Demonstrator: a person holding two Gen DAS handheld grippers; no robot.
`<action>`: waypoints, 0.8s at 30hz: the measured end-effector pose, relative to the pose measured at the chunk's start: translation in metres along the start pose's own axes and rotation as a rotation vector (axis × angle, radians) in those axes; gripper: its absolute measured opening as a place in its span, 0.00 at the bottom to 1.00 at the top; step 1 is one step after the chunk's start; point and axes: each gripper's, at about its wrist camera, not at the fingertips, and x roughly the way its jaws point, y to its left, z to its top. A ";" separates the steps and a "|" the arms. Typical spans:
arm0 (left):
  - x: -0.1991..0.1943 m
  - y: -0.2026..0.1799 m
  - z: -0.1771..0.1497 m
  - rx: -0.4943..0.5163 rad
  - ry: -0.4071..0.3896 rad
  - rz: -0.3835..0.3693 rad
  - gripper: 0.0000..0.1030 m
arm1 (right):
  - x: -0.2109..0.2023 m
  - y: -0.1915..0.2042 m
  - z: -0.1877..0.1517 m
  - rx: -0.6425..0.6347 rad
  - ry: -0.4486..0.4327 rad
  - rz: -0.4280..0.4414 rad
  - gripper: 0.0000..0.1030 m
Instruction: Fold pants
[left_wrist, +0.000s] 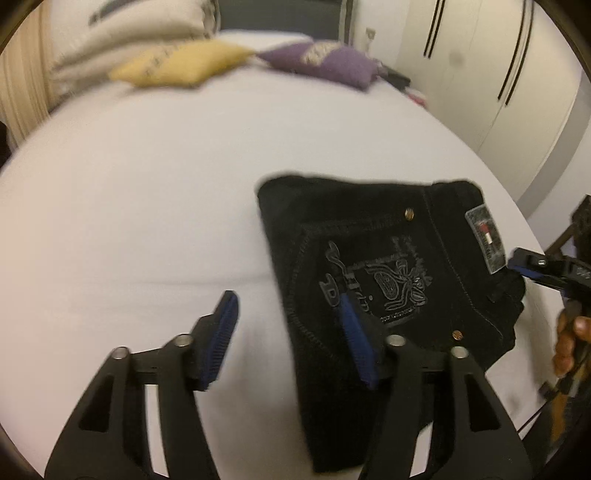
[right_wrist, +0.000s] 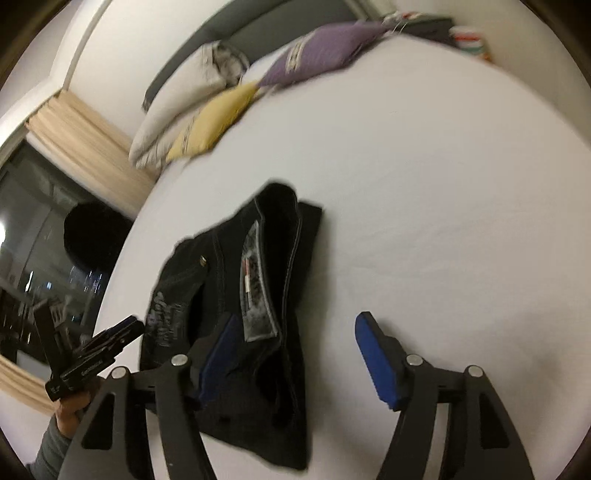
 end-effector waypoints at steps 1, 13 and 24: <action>-0.012 0.000 -0.002 0.002 -0.032 0.008 0.61 | -0.013 0.005 -0.004 -0.003 -0.024 0.008 0.68; -0.238 -0.066 -0.048 0.101 -0.504 0.261 1.00 | -0.148 0.117 -0.086 -0.194 -0.435 -0.071 1.00; -0.392 -0.102 -0.076 0.028 -0.704 0.169 1.00 | -0.281 0.202 -0.120 -0.429 -0.856 -0.195 1.00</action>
